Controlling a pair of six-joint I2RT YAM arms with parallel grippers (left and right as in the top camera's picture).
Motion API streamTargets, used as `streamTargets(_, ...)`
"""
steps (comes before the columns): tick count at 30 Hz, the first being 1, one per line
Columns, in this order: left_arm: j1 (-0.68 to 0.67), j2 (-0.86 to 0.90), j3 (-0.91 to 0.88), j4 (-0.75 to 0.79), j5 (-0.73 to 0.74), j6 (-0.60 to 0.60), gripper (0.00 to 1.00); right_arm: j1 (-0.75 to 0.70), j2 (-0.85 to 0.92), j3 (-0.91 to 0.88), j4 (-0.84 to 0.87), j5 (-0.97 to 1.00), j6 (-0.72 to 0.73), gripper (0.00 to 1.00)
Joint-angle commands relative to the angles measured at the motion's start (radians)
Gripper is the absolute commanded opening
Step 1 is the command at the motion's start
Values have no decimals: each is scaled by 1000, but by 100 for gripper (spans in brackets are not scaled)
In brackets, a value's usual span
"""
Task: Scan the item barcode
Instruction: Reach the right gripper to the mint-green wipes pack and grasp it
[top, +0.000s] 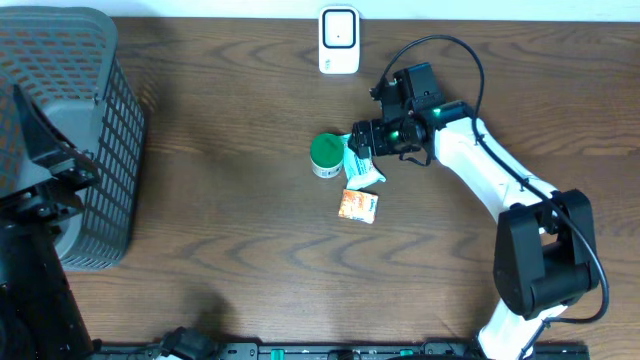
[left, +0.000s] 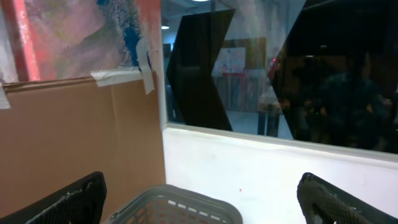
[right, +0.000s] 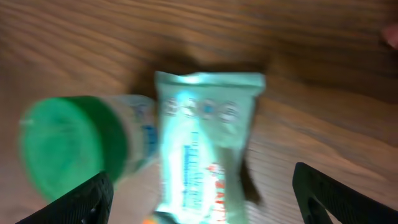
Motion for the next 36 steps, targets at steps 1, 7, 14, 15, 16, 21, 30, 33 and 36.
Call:
streamTargets(1,19,-4,-14,5,2,-24,98,-2,27,13,-19,68,-48,89)
streamTargets(7,19,-4,-24,5,24,-24,98,7,61,13,-14,65,-49,89)
streamTargets(14,19,-5,-28,6,24,-24,98,29,157,13,-2,-3,-49,80)
streamTargets(15,19,-5,-28,6,24,-24,98,35,165,13,2,-3,-49,78)
streamTargets(16,19,-5,-28,6,24,-24,98,39,168,13,5,-2,-49,74)
streamTargets(21,20,-5,-28,6,24,-24,98,50,168,13,3,1,-48,28)
streamTargets(30,20,-5,-29,5,24,-24,98,8,139,57,-166,-153,94,1)
streamTargets(33,20,-5,-35,6,24,-24,98,-63,93,108,-328,-367,183,1)
streamTargets(36,20,-5,-48,13,24,-24,98,-125,60,118,-417,-494,305,1)
